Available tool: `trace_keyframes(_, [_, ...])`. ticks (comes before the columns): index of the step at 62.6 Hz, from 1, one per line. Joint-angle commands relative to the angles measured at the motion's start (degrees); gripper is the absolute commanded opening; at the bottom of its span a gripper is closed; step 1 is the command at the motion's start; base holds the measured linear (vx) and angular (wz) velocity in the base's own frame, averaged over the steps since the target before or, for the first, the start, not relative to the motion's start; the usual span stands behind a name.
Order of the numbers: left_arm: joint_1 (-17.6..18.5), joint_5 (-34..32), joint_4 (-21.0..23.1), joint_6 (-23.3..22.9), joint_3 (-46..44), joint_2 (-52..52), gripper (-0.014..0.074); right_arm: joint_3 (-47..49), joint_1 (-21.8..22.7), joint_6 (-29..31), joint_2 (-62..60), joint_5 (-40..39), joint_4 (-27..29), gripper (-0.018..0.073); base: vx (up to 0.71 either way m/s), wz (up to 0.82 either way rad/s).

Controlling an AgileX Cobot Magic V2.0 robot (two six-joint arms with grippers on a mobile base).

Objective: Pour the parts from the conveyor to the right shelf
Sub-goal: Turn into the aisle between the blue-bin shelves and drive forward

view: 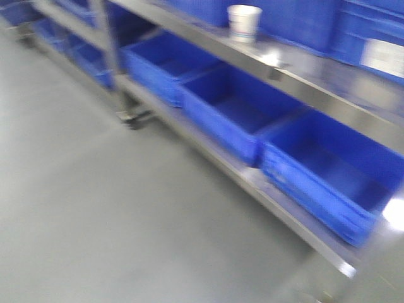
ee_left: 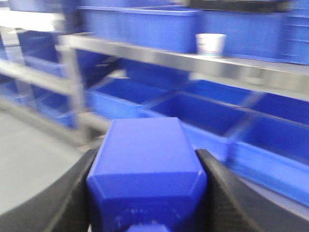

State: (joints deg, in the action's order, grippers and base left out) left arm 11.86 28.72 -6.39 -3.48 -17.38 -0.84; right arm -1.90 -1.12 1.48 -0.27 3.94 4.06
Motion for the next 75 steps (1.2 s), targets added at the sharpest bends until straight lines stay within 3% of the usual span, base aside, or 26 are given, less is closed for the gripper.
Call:
trace_keyframes(1, [0.46,-4.81,-0.03,-0.19,-1.53,-0.10,-0.0006,-0.86,0.16,0.40,0.88,-4.30,-0.35,-0.0009,0.18,1.01])
trace_keyframes(44, [0.46,-4.81,-0.03,-0.19,-1.53,-0.10,-0.0006,-0.86,0.16,0.40,0.88,-4.30,-0.35,-0.0009,0.10,0.89])
trace_keyframes(75, [0.46,-4.81,-0.03,-0.19,-1.53,-0.10,-0.0006,-0.86,0.16,0.40,0.88,-4.30,-0.35,-0.0009,0.09,0.20])
